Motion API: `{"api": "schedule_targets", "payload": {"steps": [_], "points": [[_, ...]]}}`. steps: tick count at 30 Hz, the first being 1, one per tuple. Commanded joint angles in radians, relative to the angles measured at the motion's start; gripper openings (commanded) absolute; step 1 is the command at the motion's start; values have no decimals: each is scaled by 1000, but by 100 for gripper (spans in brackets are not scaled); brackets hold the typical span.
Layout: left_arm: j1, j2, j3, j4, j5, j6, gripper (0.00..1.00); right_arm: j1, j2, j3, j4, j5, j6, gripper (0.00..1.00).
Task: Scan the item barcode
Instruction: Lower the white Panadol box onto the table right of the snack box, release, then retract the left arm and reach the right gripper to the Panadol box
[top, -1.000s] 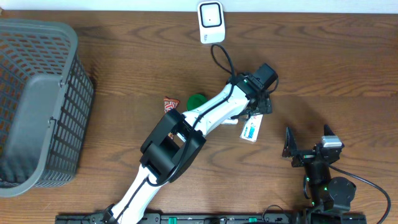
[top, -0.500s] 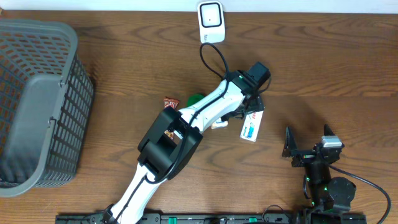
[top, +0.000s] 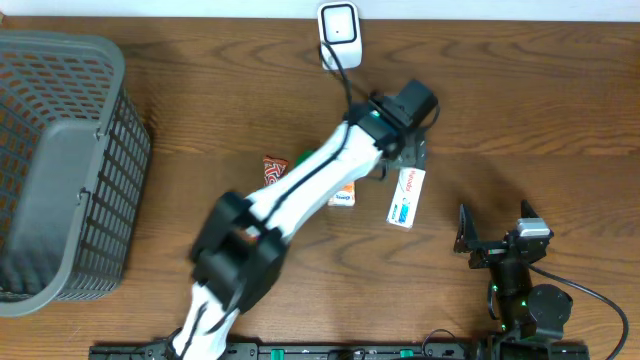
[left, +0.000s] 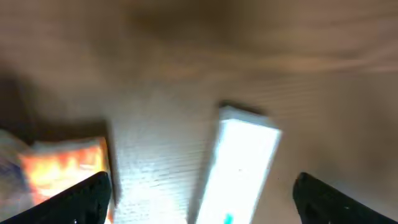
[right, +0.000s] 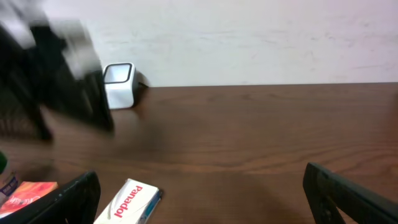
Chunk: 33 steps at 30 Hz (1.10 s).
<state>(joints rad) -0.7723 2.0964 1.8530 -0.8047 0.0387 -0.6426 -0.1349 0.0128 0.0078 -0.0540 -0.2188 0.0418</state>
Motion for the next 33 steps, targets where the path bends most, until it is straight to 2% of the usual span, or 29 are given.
{"api": "schedule_targets", "payload": {"steps": [1,3,6,11,14,16,18,20,22,24,26,30,33], "points": [[21,-179,4,54,-27,296,94,11,-3,-3,-2,5,10,99],[38,-251,4,108,-64,402,94,11,-3,-3,-2,5,10,99],[107,-380,4,240,-254,472,94,11,-3,-3,-2,5,10,99],[275,-509,6,387,-262,573,94,11,-3,-2,-2,21,5,99],[401,-572,7,395,-214,656,94,11,-3,-2,-2,12,6,99],[496,-604,7,348,-144,694,94,11,-3,-2,5,48,7,99],[617,-628,7,243,-29,694,94,11,-3,-2,98,-24,84,99],[697,-636,1,221,48,681,94,11,-2,0,189,-162,124,99],[763,-636,1,222,130,639,94,11,5,16,203,-209,242,99],[801,-632,1,222,219,630,94,11,29,49,129,-209,344,99],[824,-632,1,213,241,635,94,11,72,106,23,-209,373,99],[823,-637,-4,162,241,777,94,12,234,317,-197,-208,281,99],[816,-665,-34,146,241,803,94,12,400,515,-347,-168,225,99]]}}
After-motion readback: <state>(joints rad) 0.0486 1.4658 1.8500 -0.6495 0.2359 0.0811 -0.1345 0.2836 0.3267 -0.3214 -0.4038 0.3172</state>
